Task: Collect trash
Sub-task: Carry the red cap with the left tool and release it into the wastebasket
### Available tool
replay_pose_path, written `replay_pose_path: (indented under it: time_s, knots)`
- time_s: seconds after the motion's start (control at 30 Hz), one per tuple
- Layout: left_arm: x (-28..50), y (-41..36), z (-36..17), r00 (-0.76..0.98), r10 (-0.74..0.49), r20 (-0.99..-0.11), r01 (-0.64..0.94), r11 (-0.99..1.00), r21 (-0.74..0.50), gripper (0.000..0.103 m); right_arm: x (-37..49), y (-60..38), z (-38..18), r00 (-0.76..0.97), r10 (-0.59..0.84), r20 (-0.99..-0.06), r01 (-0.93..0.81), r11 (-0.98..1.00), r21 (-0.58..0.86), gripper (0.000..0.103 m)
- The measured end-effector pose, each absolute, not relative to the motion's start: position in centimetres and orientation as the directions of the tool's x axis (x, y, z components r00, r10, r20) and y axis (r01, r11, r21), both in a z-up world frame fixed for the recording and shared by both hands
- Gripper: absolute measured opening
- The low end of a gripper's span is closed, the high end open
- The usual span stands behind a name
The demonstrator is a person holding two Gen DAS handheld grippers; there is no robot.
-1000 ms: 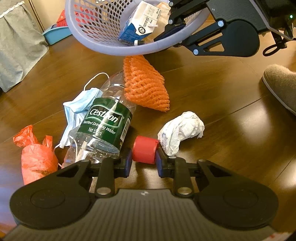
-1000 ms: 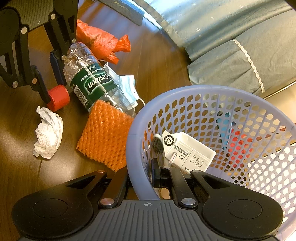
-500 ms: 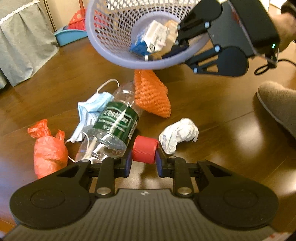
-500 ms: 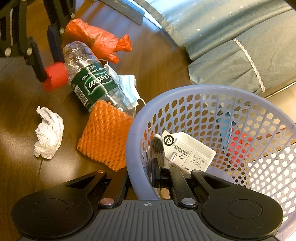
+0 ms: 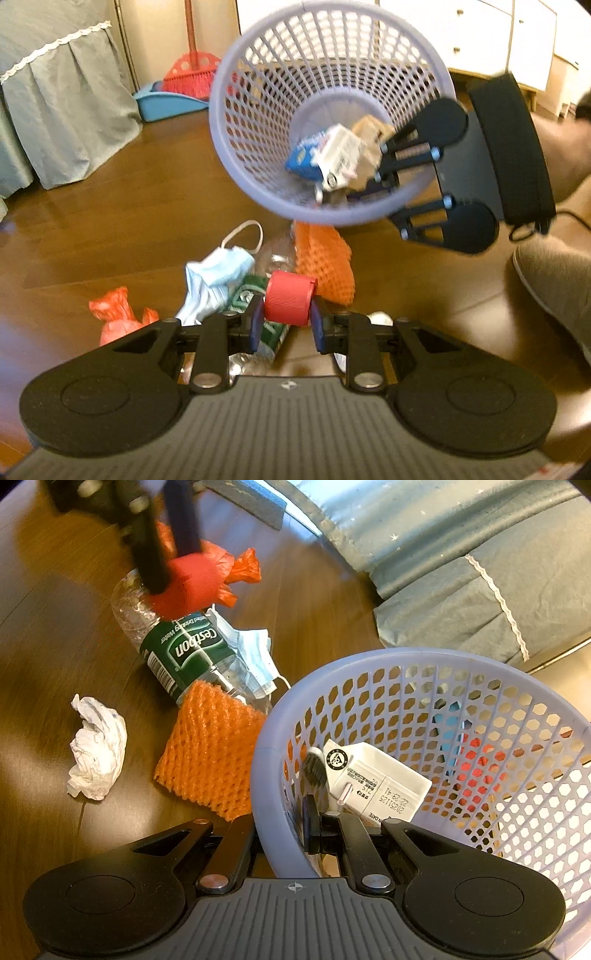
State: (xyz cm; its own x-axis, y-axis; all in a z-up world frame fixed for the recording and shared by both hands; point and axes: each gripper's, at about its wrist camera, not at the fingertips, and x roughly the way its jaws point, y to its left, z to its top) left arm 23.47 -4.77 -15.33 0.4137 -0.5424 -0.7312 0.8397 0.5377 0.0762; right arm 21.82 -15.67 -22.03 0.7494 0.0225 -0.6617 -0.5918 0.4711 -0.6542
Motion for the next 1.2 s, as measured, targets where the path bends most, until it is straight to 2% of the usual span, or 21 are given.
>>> replay_pose_path:
  time_s: [0.4, 0.7, 0.73, 0.77, 0.93, 1.2]
  knots:
    - [26.4, -8.1, -11.8, 0.456, -0.596, -0.661, 0.823, 0.565, 0.059, 0.022, 21.9, -15.8, -21.9, 0.749, 0.022, -0.662, -0.59, 0.477, -0.651, 0.003]
    - [29.6, -13.9, -9.2, 0.481, -0.659, -0.578, 0.838, 0.539, 0.083, 0.023, 21.9, -15.8, -21.9, 0.75, 0.028, -0.661, -0.589, 0.484, -0.648, 0.003]
    - [29.9, -14.4, -9.3, 0.473, -0.671, -0.572, 0.843, 0.533, 0.071, 0.025, 21.9, -15.8, -22.0, 0.75, 0.028, -0.661, -0.589, 0.484, -0.647, 0.003]
    - [30.2, -15.0, -9.3, 0.479, -0.671, -0.566, 0.841, 0.536, 0.076, 0.038, 21.9, -15.8, -22.0, 0.75, 0.028, -0.661, -0.589, 0.484, -0.647, 0.003]
    - [30.5, -14.4, -9.0, 0.505, -0.66, -0.556, 0.825, 0.559, 0.086, 0.04, 21.9, -15.9, -21.8, 0.751, 0.031, -0.66, -0.587, 0.49, -0.645, 0.003]
    - [29.4, -9.8, -10.4, 0.51, -0.591, -0.625, 0.802, 0.589, 0.098, 0.04, 22.0, -15.9, -21.6, 0.751, 0.031, -0.659, -0.584, 0.495, -0.643, 0.003]
